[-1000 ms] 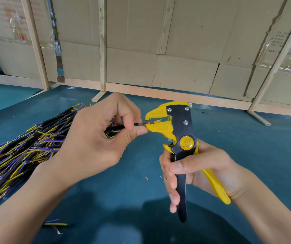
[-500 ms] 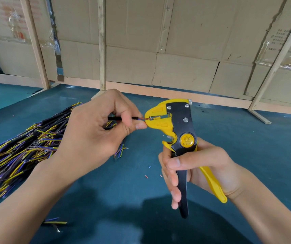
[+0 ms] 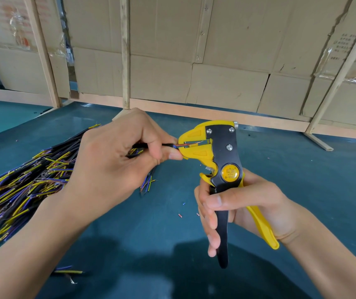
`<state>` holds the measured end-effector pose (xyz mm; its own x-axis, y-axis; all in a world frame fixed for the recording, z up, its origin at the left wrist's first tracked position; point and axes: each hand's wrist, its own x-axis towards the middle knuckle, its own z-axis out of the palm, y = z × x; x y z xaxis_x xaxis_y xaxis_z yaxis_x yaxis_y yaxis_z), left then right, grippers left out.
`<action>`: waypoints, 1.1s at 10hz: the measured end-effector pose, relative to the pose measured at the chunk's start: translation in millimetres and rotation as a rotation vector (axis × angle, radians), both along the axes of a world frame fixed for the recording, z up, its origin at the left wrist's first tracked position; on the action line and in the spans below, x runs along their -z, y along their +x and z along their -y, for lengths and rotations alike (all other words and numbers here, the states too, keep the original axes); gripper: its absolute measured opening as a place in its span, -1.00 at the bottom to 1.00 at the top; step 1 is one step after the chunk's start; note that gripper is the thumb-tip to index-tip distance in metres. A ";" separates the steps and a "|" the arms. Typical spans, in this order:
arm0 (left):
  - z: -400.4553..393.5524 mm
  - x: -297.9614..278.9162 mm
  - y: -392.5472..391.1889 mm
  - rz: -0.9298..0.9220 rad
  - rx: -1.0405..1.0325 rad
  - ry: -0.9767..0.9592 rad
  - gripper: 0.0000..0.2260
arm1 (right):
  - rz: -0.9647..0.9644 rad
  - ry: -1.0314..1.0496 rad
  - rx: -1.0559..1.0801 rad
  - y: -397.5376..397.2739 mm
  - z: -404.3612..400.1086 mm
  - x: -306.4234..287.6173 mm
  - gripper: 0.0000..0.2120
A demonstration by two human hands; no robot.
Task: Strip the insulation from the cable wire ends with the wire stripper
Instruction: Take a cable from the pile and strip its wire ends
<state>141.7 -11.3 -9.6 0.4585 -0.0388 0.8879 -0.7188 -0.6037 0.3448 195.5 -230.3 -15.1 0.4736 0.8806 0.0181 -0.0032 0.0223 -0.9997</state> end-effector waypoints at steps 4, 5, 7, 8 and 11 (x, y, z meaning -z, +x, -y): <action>0.4 0.9 1.3 0.014 -0.032 0.031 -0.75 | -0.006 -0.006 0.012 -1.6 -1.7 0.4 -0.86; -0.6 0.6 1.9 0.009 -0.024 0.019 -0.76 | -0.017 0.005 0.018 -2.9 -3.3 0.2 -0.87; -6.5 0.2 5.1 -0.058 0.009 0.013 -0.59 | -0.040 0.042 0.022 -4.1 -6.2 -0.7 -0.85; -7.8 -0.5 6.1 -0.051 0.017 0.015 -0.65 | -0.051 0.052 0.017 -3.8 -6.3 -1.2 -0.84; -7.3 1.6 8.6 -0.075 0.021 -0.057 -0.71 | -0.169 0.130 0.097 -6.1 -12.1 6.9 -0.78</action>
<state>150.2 -4.0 -11.2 0.5230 0.0007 0.8523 -0.7023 -0.5663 0.4314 189.4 -218.1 -22.0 0.5615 0.8264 0.0420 -0.1618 0.1595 -0.9739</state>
